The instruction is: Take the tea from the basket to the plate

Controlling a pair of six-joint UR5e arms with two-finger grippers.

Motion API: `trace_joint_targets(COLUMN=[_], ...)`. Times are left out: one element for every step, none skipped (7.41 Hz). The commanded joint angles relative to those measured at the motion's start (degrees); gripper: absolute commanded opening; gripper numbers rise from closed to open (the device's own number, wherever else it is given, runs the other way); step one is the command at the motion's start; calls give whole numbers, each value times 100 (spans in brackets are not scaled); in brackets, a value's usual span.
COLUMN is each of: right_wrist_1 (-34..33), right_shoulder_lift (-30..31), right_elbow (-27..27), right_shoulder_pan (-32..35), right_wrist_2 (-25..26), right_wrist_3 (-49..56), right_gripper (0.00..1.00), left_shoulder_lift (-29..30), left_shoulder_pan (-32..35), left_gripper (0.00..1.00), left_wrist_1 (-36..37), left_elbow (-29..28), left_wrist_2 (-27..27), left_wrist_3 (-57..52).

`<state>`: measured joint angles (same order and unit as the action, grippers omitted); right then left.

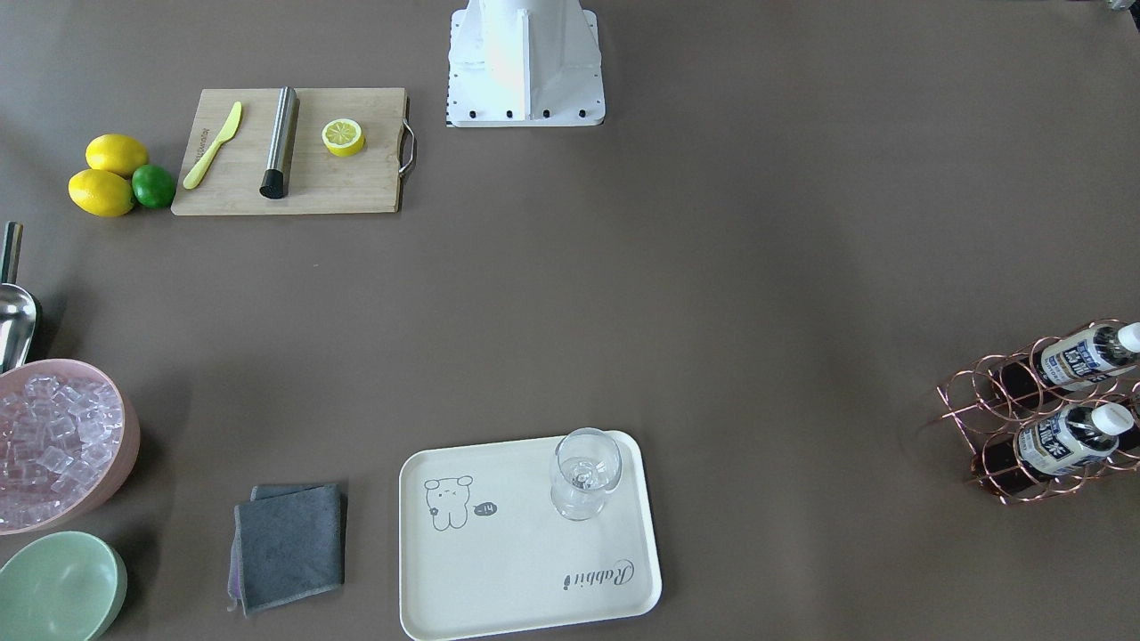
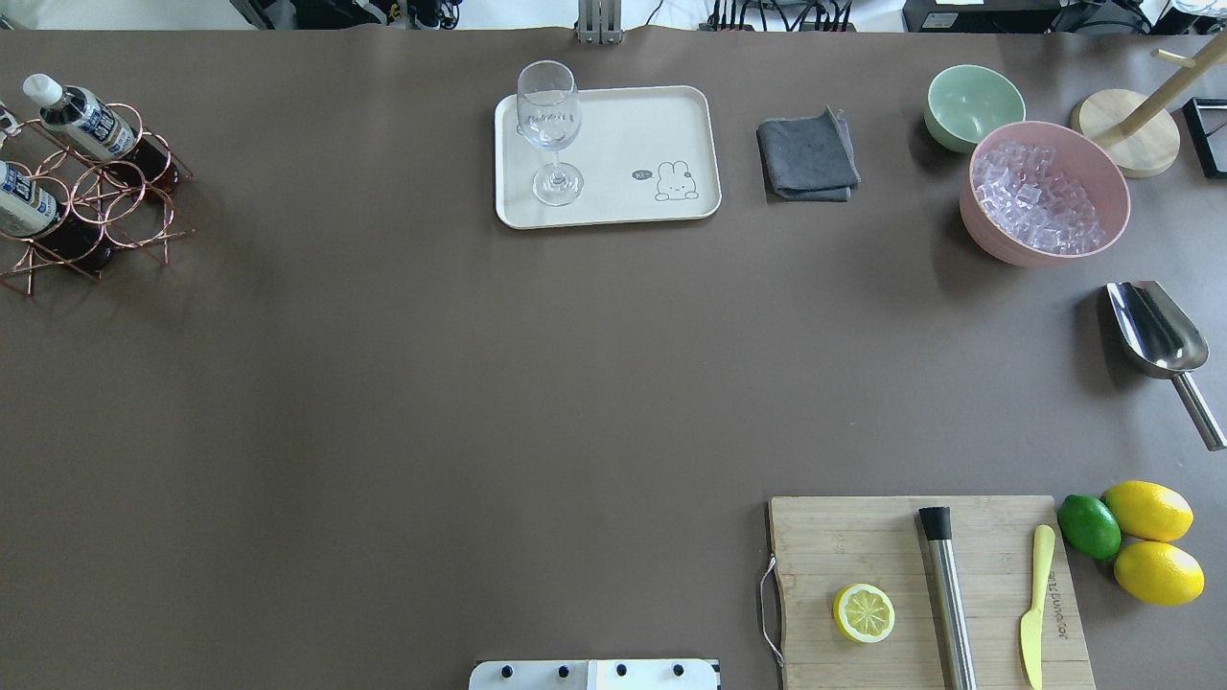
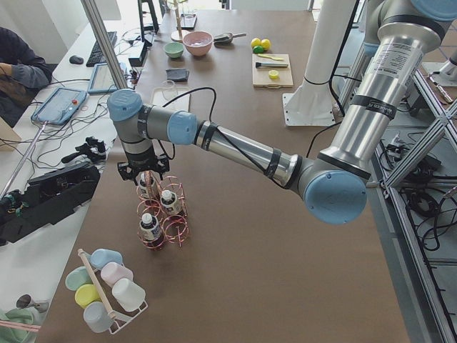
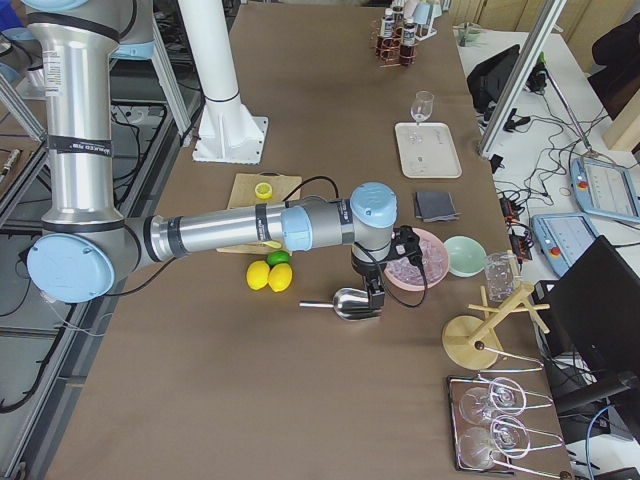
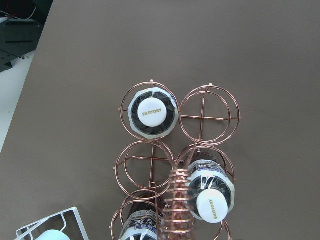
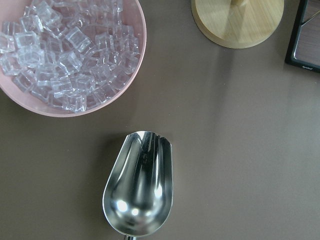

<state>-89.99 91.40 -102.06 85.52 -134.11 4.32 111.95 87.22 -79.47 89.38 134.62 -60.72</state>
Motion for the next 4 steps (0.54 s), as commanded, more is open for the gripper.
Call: trace_joint_targets(right_wrist_1=[-1, -1, -1, -9], right_shoulder_lift=[61, 149, 158, 158], right_elbow=[-6, 2, 2, 37], right_shoulder_pan=[8, 17, 26, 35], right_wrist_2=[16, 7, -1, -36], right_wrist_3=[34, 34, 26, 17], right_gripper=[100, 100, 100, 100], left_shoulder_lift=[-15, -15, -24, -24], left_shoulder_pan=[-56, -56, -56, -56], left_gripper=[69, 46, 19, 4], left_wrist_1=[-95, -95, -52, -34], left_elbow=[1, 9, 9, 1], left_wrist_2=[-6, -6, -14, -15], left_wrist_3=[8, 8, 16, 16])
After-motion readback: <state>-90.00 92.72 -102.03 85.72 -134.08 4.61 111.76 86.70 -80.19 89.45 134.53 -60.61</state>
